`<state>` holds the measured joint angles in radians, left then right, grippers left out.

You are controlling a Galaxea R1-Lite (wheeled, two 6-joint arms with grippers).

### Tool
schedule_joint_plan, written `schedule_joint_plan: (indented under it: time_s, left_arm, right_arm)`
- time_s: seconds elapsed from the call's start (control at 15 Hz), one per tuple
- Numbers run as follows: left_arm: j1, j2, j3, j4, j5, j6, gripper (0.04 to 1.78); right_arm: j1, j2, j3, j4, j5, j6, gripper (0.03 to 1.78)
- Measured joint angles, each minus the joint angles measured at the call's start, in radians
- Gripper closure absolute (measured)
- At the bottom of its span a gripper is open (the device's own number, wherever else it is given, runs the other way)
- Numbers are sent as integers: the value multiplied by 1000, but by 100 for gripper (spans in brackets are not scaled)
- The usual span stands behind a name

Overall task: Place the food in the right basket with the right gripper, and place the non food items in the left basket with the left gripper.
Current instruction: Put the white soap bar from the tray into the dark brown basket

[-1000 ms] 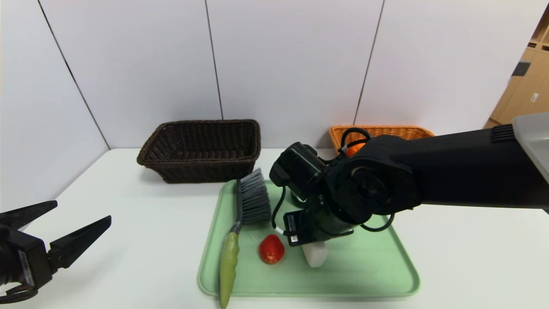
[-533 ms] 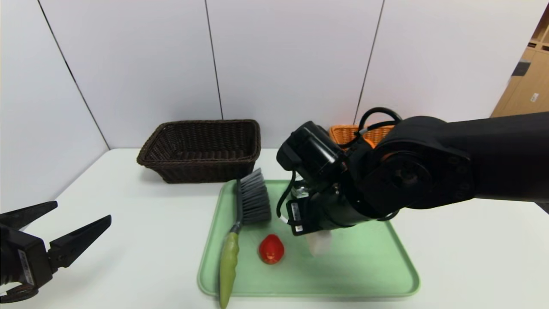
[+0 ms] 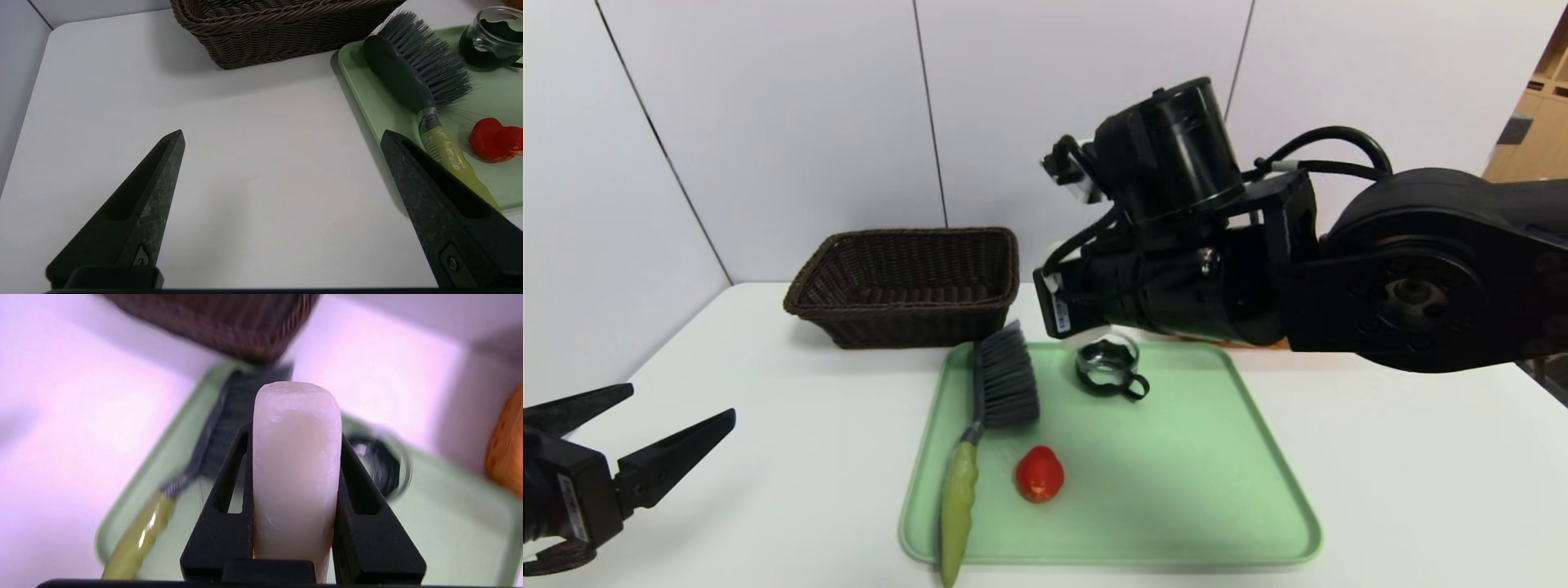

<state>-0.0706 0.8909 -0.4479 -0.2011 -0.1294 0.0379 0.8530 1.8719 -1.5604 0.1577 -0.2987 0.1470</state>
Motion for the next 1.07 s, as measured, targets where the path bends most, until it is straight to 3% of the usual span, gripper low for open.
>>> schedule_joint_plan:
  time_s: [0.2,0.33,0.53,0.87,1.07]
  left_arm:
    - [0,1,11,-59,-1,-27,13]
    - [0,7,36,-137,-2,-31,13]
    - [0,15,71,-234,-2,-65,13]
    - [0,16,94,-238,-2,-67,13]
    - [0,19,94,-238,-3,-67,13]
  right_arm:
    - [-11,61,-25,-232,12,-116,130]
    - [-21,129,-93,-350,20,-161,130]
    - [-33,252,-211,-473,24,-199,130]
    - [-57,463,-318,-690,49,-244,130]
    - [-60,538,-366,-730,56,-245,130]
